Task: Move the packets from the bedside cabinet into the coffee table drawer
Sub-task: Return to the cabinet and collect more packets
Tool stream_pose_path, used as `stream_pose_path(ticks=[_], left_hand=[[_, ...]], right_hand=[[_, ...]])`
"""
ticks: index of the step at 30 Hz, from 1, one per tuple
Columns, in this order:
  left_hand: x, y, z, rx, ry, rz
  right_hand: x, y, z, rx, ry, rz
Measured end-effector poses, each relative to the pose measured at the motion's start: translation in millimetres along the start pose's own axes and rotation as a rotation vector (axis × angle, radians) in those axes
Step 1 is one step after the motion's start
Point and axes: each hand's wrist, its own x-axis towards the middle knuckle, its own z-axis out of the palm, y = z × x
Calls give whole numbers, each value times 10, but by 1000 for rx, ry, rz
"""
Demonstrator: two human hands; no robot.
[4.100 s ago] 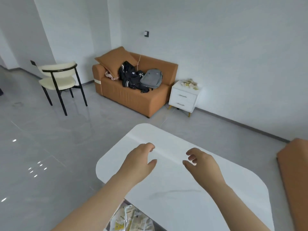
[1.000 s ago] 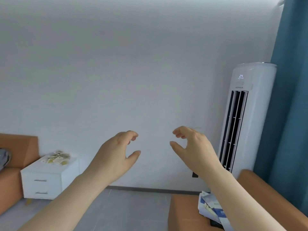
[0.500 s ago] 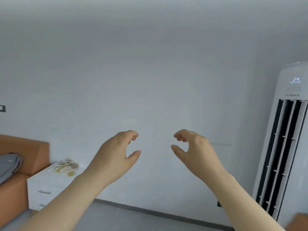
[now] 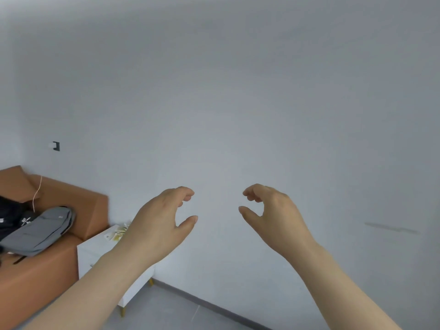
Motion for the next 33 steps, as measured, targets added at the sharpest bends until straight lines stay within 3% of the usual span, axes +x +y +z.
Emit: stream_pose_path(ticks=[11,33], left_hand=[[1116,-1668,107,33,15,-64],[2732,-4968,1011,163,-87,-370]], right_hand=[[1567,-336,1453,100,-26,-30],[4125,-246,4915,267,-326,-82]])
